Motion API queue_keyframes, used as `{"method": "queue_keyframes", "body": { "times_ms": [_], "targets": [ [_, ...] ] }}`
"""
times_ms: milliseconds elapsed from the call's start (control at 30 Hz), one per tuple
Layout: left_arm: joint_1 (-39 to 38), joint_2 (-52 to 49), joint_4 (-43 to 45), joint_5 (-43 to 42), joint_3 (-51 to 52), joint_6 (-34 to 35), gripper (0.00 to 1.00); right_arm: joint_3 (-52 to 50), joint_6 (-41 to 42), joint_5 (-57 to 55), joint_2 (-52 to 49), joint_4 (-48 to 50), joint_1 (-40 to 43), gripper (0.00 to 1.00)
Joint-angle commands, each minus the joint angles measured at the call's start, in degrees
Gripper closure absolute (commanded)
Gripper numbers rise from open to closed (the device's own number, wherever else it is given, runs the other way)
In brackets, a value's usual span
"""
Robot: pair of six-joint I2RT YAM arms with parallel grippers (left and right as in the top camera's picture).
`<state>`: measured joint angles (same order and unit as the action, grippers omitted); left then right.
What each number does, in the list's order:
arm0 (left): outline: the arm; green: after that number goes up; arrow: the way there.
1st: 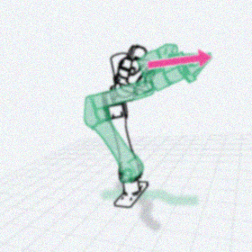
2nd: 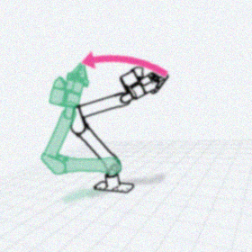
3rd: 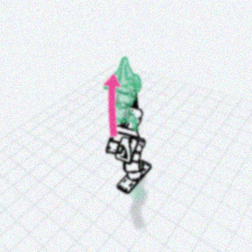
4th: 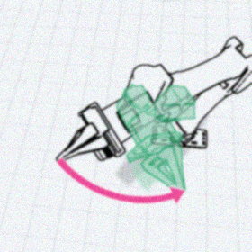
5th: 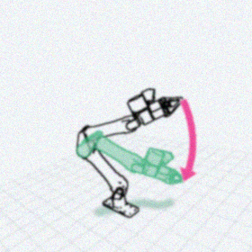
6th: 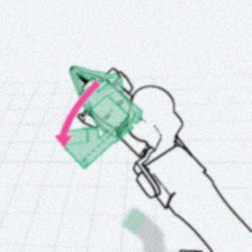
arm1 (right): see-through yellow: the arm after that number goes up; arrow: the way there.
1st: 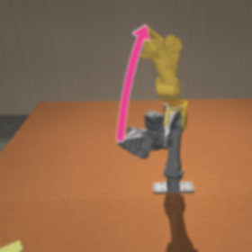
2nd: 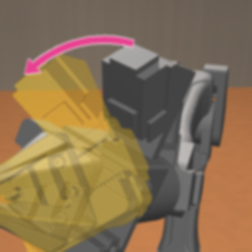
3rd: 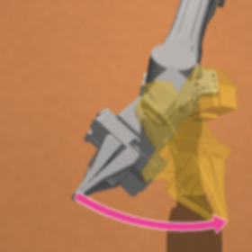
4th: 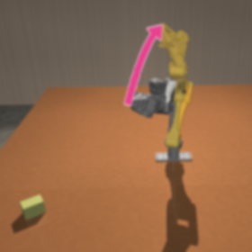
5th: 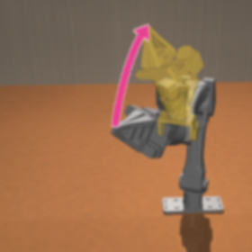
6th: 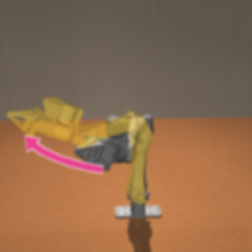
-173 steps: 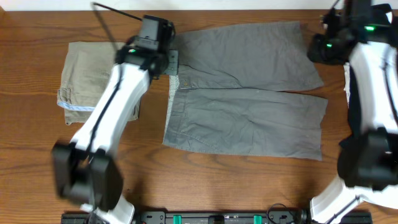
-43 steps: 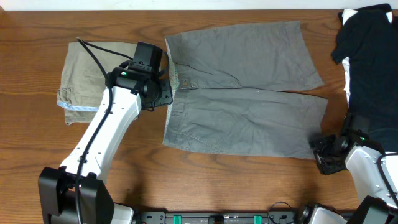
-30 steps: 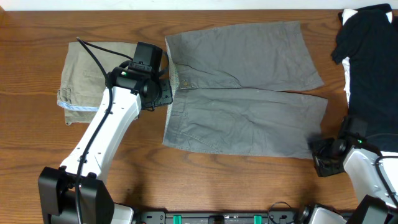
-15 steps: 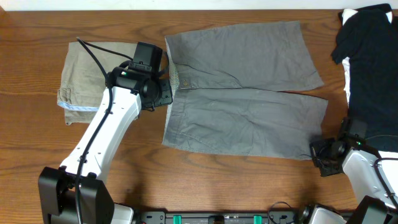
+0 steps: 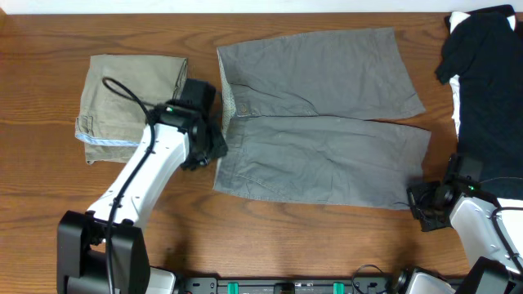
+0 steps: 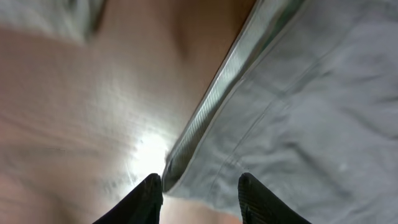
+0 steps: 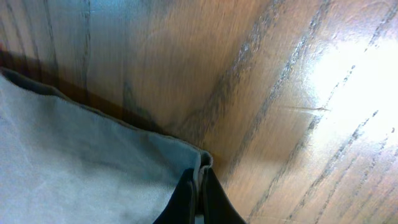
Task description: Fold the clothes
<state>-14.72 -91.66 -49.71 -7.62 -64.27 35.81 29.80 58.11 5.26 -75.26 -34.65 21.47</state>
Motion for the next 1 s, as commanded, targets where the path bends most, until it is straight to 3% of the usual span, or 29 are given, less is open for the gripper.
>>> {"method": "queue_keyframes", "body": {
  "times_ms": [0,533,600,967],
  "targets": [
    [0.13,-0.09,0.70,-3.37,2.64,3.08,0.58,-0.68,0.13,-0.28,-0.11,0.22,0.20,0.98],
    [0.13,-0.09,7.26,-11.23,13.22,4.02,0.58,-0.68,-0.09,-0.26,-0.11,0.22,0.20,0.95],
    [0.13,-0.09,8.15,-11.21,14.08,4.72,0.52,-0.68,-0.09,-0.26,-0.11,0.22,0.20,0.94],
    [0.13,-0.09,10.08,-10.78,14.67,9.27,0.46,-0.68,-0.50,-0.02,-0.11,0.48,0.20,0.94]
  ]
}}
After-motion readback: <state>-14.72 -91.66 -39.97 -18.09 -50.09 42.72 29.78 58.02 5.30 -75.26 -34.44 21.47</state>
